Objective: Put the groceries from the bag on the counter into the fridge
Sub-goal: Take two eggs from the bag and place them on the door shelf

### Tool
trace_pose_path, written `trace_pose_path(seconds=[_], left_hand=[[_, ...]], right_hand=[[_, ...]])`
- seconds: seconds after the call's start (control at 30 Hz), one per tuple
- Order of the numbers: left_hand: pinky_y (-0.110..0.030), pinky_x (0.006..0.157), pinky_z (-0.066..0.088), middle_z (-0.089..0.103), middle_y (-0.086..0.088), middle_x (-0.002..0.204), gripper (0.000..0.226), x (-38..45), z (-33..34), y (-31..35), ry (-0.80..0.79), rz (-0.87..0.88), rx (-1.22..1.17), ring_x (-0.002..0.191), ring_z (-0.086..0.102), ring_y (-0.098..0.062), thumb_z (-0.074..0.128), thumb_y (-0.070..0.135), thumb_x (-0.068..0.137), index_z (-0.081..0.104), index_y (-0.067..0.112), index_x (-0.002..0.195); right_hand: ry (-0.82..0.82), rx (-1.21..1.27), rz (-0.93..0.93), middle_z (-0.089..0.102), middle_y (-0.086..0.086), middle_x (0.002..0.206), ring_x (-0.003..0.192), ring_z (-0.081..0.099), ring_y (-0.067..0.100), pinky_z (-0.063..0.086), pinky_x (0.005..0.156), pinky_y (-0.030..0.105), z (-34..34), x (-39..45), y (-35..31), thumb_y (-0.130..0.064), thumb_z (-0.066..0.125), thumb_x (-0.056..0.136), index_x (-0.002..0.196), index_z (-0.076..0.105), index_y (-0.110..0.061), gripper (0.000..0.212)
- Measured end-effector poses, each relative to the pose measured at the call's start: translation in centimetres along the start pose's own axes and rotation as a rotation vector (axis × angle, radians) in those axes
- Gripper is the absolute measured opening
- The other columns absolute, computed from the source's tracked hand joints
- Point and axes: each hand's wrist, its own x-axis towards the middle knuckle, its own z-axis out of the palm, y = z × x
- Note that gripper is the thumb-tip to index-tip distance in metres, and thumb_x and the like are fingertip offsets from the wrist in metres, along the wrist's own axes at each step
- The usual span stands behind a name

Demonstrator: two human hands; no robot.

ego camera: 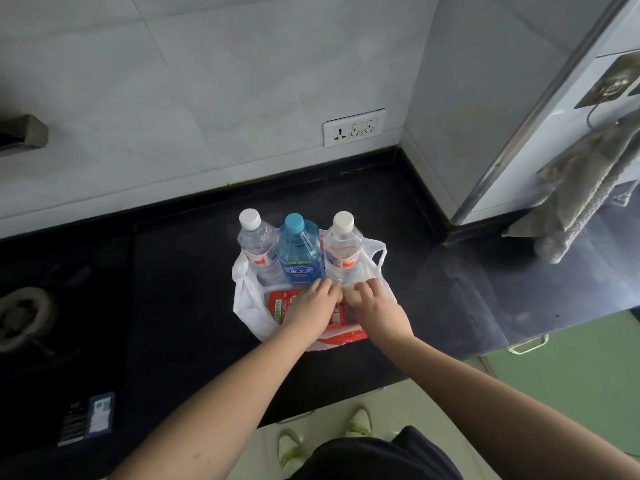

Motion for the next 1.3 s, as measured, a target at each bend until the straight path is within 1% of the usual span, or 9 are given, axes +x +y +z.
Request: trace_pose_path(seconds=[0.17, 0.37, 0.5, 0.63, 0.8, 0.93, 1.1, 1.2, 1.3], left_hand=[[-0.038, 0.106, 0.039, 0.046, -0.007, 0.14, 0.06, 0.3, 0.3, 0.2, 0.011, -0.011, 0.096, 0.13, 0.043, -0.025, 0.063, 0.01, 0.087, 0.037, 0.014, 0.14], [-0.04, 0.114, 0.03, 0.043, -0.011, 0.145, 0.059, 0.1, 0.5, 0.3, 0.038, -0.026, 0.138, 0.135, 0.043, -0.027, 0.06, 0.012, 0.091, 0.034, 0.01, 0.143], [-0.038, 0.11, 0.037, 0.045, -0.012, 0.141, 0.052, 0.2, 0.5, 0.4, 0.022, -0.041, 0.129, 0.129, 0.047, -0.027, 0.061, 0.01, 0.09, 0.039, 0.009, 0.138], [-0.034, 0.103, 0.044, 0.048, -0.01, 0.14, 0.052, 0.0, 0.3, 0.2, 0.04, -0.073, 0.003, 0.125, 0.052, -0.024, 0.061, 0.009, 0.091, 0.04, 0.01, 0.138], [-0.032, 0.089, 0.05, 0.059, 0.001, 0.13, 0.045, -2.6, -1.6, -1.2, 0.147, -0.181, -0.384, 0.113, 0.059, -0.018, 0.065, 0.031, 0.091, 0.049, 0.02, 0.132], [-0.025, 0.087, 0.049, 0.063, 0.012, 0.116, 0.044, -5.1, -3.4, -2.0, 0.187, -0.291, -0.784, 0.105, 0.06, -0.007, 0.075, 0.033, 0.083, 0.057, 0.029, 0.122], [-0.036, 0.094, 0.054, 0.065, 0.012, 0.12, 0.042, -8.4, -5.4, -2.5, 0.201, -0.434, -1.346, 0.111, 0.062, -0.007, 0.078, 0.036, 0.078, 0.06, 0.04, 0.115], [-0.04, 0.09, 0.056, 0.066, -0.004, 0.123, 0.044, -10.6, -6.9, -3.1, 0.222, -0.465, -1.731, 0.111, 0.066, -0.019, 0.076, 0.038, 0.077, 0.063, 0.03, 0.118], [-0.035, 0.085, 0.055, 0.07, -0.008, 0.114, 0.05, -12.6, -8.3, -4.1, 0.201, -0.438, -2.008, 0.106, 0.068, -0.024, 0.075, 0.041, 0.081, 0.06, 0.019, 0.123]], right_hand=[[-0.005, 0.084, -0.02, 0.049, 0.002, 0.122, 0.102, 0.056, 0.02, 0.05, 0.071, 0.031, -0.8, 1.4, -0.8, -0.02, 0.051, 0.097, 0.133, 0.044, -0.014, 0.037], [-0.03, 0.109, 0.052, 0.058, 0.002, 0.116, 0.101, 0.058, 0.02, 0.051, 0.082, 0.032, -0.1, 1.7, -1.0, -0.033, 0.05, 0.096, 0.125, 0.048, -0.017, 0.033], [0.047, 0.219, 0.074, 0.062, -0.001, 0.113, 0.103, 0.054, 0.021, 0.045, 0.085, 0.033, 0.7, 1.3, -0.5, -0.044, 0.048, 0.093, 0.119, 0.053, -0.021, 0.035], [0.152, 0.468, 0.084, 0.065, 0.0, 0.107, 0.099, 0.057, 0.026, 0.046, 0.08, 0.038, 1.1, 0.2, 0.3, -0.048, 0.063, 0.086, 0.116, 0.058, -0.021, 0.04], [0.187, 0.791, 0.135, 0.057, -0.007, 0.12, 0.103, 0.053, 0.014, 0.044, 0.082, 0.026, -0.9, -1.7, 0.3, -0.04, 0.069, 0.086, 0.129, 0.054, -0.024, 0.048], [0.166, 1.089, 0.258, 0.059, -0.022, 0.105, 0.094, 0.058, 0.002, 0.045, 0.074, 0.015, -3.3, -3.0, -0.6, -0.038, 0.071, 0.084, 0.12, 0.056, -0.035, 0.039], [0.112, 1.618, 0.336, 0.071, 0.0, 0.102, 0.091, 0.07, 0.017, 0.058, 0.075, 0.031, -6.9, -4.3, -2.9, -0.026, 0.064, 0.092, 0.115, 0.059, -0.031, 0.025], [0.079, 1.905, 0.343, 0.07, 0.011, 0.107, 0.095, 0.07, 0.027, 0.058, 0.079, 0.039, -8.4, -4.5, -5.2, -0.02, 0.054, 0.097, 0.117, 0.06, -0.019, 0.021], [0.002, 2.165, 0.381, 0.071, 0.011, 0.103, 0.094, 0.07, 0.024, 0.059, 0.076, 0.034, -9.6, -4.6, -7.7, -0.018, 0.048, 0.098, 0.115, 0.061, -0.013, 0.021]])
